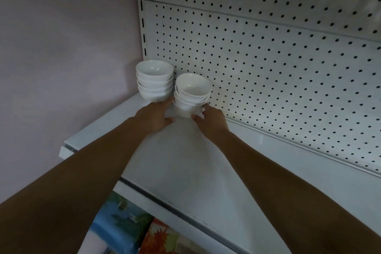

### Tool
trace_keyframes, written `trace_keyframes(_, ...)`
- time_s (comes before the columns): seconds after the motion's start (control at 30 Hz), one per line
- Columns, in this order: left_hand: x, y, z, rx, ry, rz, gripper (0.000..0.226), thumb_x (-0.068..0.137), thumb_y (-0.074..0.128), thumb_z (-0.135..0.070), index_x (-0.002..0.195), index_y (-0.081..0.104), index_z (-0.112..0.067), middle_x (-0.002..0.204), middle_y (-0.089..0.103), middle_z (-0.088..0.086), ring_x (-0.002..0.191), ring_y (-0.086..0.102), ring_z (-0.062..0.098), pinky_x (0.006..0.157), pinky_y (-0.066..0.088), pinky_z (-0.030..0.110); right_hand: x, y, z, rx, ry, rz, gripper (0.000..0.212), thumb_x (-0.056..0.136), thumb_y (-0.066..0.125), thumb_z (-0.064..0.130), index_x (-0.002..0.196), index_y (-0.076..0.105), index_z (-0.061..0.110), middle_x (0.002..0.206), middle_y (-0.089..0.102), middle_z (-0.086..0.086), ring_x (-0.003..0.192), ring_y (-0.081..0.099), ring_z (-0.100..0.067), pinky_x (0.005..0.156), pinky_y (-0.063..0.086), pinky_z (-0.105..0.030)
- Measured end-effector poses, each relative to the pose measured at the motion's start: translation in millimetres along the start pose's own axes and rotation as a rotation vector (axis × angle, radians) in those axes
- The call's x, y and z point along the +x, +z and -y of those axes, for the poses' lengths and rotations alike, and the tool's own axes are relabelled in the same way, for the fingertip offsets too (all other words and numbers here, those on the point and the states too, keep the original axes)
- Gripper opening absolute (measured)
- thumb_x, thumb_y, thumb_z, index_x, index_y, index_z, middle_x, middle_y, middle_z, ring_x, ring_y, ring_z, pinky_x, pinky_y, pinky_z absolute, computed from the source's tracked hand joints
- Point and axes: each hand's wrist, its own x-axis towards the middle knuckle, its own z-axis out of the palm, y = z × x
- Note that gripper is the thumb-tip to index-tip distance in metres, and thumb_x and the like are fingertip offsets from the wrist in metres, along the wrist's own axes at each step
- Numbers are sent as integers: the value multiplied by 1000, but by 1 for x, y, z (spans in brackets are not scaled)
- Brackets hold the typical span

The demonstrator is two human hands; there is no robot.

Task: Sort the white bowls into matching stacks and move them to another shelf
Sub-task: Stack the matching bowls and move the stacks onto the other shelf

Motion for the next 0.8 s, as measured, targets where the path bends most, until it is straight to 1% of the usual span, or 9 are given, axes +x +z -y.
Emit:
trace_keyframes(0.1,-25,-1,3,26,-39,-9,77,100,58,-52,163,22,-28,167,30,3,150,33,26,117,32,41,-18,-2,1,-48,-36,84,75,93,68,46,152,38,11,142,58,-13,133,53,-31,108,45,-40)
trace_keyframes(0.23,-83,-5,7,-1,-75,-91,75,99,56,-54,162,25,-28,168,28,2,153,28,23,122,23,36,-61,-12,13,-101,-111,224,97,89,66,60,161,22,12,161,36,-8,150,30,-27,118,30,-37)
trace_keyframes(0.33,-144,-6,13,-59,-86,-171,71,97,62,-51,158,36,-27,166,34,2,153,29,19,117,14,19,-106,-9,31,-127,-191,368,95,87,66,64,156,30,11,158,38,-7,147,33,-26,115,32,-36)
trace_keyframes(0.43,-217,-4,18,-116,-143,-249,65,95,67,-47,152,47,-24,162,40,0,151,32,17,116,12,19,-146,6,54,-132,-300,367,92,83,65,69,152,33,18,154,41,-4,144,38,-25,116,37,-39)
trace_keyframes(0.53,-294,4,24,-120,-268,-283,64,94,67,-47,151,49,-24,160,43,-3,149,34,15,115,17,21,-190,20,81,-68,-395,405,92,87,69,60,159,24,25,162,30,5,149,25,-13,117,23,-26)
trace_keyframes(0.63,-376,21,28,-155,-435,-276,67,94,67,-48,154,45,-27,162,39,-8,150,31,10,115,18,20,-242,38,108,38,-481,490,76,89,73,47,152,35,28,139,43,14,128,31,4,100,26,-4)
trace_keyframes(0.67,-405,27,28,-166,-489,-279,67,94,67,-48,154,45,-28,162,39,-8,150,31,10,115,19,20,-260,47,118,44,-511,524,75,89,74,46,152,36,29,138,44,14,126,32,5,98,28,-5)
trace_keyframes(0.73,-465,39,26,-195,-613,-284,68,93,69,-47,153,45,-27,162,39,-9,150,31,11,116,22,23,-297,72,139,31,-583,629,84,89,73,48,158,29,28,157,36,11,143,28,-4,111,25,-17)
trace_keyframes(0.8,-527,49,23,-214,-749,-286,70,91,72,-46,153,46,-26,161,40,-8,149,34,13,117,24,26,-337,98,159,-7,-657,748,89,89,72,50,160,25,26,166,25,9,151,21,-9,119,19,-22)
